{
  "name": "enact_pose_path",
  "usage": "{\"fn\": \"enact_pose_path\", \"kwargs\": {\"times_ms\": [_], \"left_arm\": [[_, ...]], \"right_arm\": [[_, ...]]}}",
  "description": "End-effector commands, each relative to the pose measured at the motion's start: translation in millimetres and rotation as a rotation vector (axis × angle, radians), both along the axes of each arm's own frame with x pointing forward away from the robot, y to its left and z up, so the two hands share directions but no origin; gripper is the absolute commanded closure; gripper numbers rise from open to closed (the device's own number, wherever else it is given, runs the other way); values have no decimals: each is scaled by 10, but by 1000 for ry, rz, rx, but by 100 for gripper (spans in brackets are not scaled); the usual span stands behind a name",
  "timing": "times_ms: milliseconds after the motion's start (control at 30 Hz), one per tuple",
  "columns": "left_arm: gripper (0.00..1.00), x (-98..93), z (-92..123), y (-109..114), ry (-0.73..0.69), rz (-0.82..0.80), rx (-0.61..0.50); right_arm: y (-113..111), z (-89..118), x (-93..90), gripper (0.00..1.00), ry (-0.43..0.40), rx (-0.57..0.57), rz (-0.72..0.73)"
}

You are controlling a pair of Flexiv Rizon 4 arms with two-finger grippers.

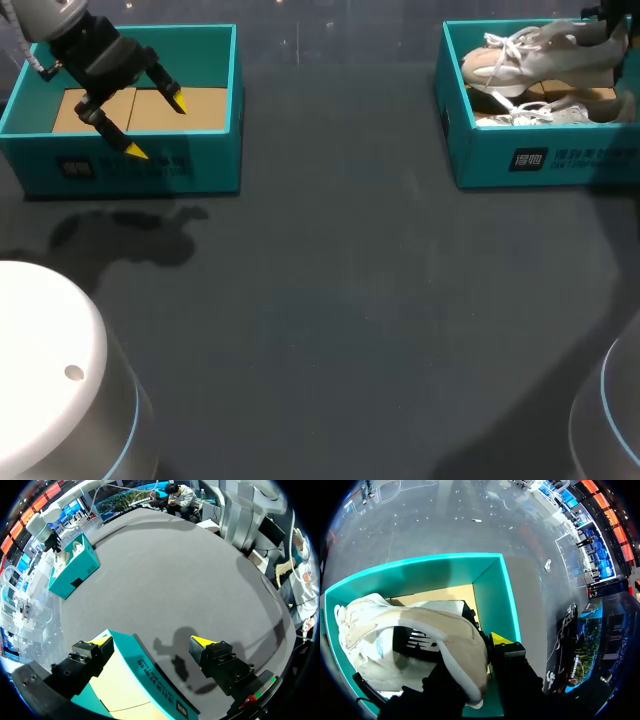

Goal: Take the shoe out of the shoebox, open the shoe tongue, remove and reinsert the insole, then place the shoe into the shoebox

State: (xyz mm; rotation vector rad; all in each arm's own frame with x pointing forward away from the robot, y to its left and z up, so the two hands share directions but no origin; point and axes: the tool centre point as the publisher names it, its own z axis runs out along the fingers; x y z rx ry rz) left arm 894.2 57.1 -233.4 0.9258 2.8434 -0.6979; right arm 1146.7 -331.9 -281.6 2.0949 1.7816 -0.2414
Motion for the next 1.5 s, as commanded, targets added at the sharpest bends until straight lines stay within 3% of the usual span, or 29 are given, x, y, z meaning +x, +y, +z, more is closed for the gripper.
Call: {"fn": "enact_pose_path", "kwargs": {"times_ms": [33, 1367, 1467, 1500], "left_arm": [[0, 4, 3, -1, 1, -1, 3], [0, 4, 3, -1, 1, -1, 3], [0, 4, 3, -1, 1, -1, 3], [0, 4, 3, -1, 1, -1, 3]], "right_arm": [[-4, -93, 32, 100, -2, 15, 11], [-1, -675, 196, 100, 65, 73, 76], [-1, -717, 184, 87, 80, 82, 72], [2, -736, 178, 87, 84, 89, 71]]}}
